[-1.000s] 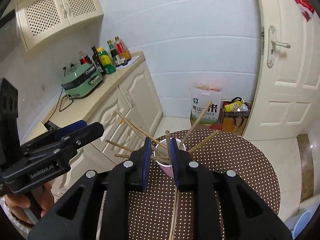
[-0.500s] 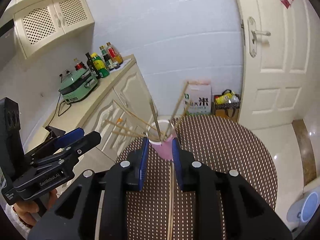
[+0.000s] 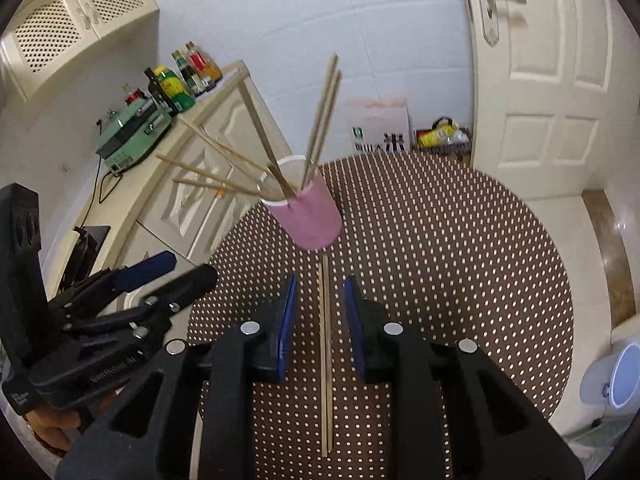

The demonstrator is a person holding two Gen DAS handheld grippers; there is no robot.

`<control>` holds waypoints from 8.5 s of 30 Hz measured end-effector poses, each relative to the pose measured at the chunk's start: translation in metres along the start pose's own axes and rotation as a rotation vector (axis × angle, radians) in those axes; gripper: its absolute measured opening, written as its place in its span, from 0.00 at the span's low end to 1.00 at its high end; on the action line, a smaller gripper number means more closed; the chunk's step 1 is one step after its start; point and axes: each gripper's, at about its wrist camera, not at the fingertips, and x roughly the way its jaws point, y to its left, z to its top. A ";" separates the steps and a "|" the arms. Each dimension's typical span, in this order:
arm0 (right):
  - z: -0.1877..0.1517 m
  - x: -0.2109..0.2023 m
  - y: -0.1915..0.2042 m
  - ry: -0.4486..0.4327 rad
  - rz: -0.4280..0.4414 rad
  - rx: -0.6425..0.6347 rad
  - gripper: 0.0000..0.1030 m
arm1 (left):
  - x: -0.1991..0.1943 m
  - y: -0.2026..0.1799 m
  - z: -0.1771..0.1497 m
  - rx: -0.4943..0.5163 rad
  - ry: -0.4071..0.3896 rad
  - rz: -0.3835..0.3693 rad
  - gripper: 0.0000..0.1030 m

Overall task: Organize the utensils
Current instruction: 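Open both grippers to drop the sticks into the cup and pull back, then lower the left gripper onto a stick while the right gripper grasps the last stick, then lift the left gripper's stick toward the cup while the right gripper raises its stick, then lower both held sticks into the pink cup from above, then open both grippers to release the sticks and pull back from the cup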

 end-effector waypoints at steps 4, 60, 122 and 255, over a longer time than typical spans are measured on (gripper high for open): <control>-0.006 0.013 -0.007 0.043 -0.004 0.004 0.22 | 0.027 -0.001 -0.009 -0.013 0.077 0.003 0.62; -0.001 0.127 -0.035 0.327 0.032 0.022 0.22 | 0.199 0.017 0.011 -0.029 0.421 0.143 0.26; 0.046 -0.010 0.022 -0.037 0.021 -0.083 0.05 | -0.051 0.017 0.050 0.061 -0.051 -0.182 0.05; 0.082 0.008 0.079 -0.106 -0.022 -0.214 0.09 | -0.061 0.093 0.086 -0.069 -0.158 0.083 0.73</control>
